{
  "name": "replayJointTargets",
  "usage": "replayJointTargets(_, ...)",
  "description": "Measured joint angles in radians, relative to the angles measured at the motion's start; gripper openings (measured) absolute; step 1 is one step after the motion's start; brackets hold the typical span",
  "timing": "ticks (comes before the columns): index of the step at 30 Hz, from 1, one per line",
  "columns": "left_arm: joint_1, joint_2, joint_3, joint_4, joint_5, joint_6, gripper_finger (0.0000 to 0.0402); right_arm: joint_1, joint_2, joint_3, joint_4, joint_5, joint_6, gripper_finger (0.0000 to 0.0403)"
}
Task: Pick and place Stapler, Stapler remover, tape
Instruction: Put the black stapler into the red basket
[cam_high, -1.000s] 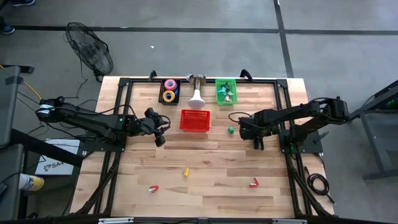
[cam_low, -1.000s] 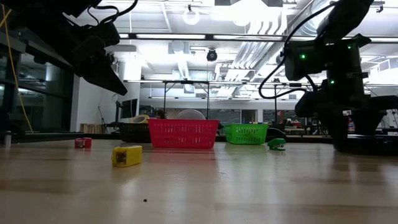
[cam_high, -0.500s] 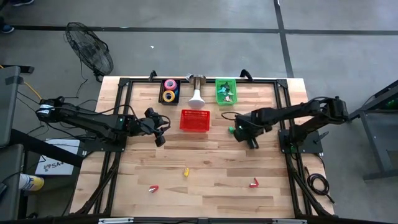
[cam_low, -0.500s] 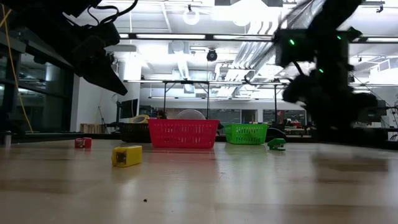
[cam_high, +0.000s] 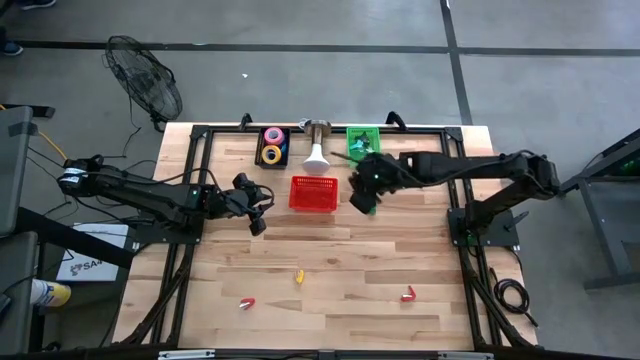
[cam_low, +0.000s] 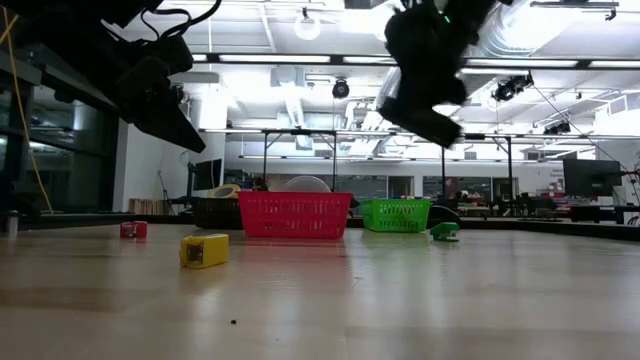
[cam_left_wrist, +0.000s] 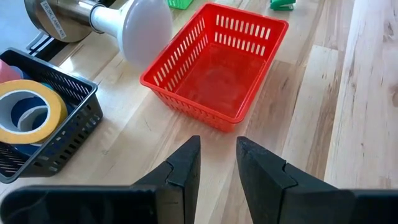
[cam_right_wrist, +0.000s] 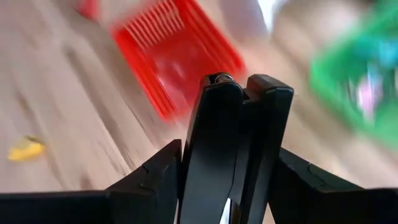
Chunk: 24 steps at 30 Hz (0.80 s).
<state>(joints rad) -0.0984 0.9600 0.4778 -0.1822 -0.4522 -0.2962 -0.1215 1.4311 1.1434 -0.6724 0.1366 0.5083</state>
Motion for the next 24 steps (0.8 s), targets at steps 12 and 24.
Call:
replayJointTargets(12,0.000,0.000,0.000,0.000,0.000,0.000,0.0102,-0.014,0.221,0.290,0.128,-0.051,-0.415,0.0175)
replayJointTargets(24,0.000,0.000,0.000,-0.003,0.019,0.003,0.0102,-0.090,0.567,0.681,-0.133,-0.127,-0.597,0.0175)
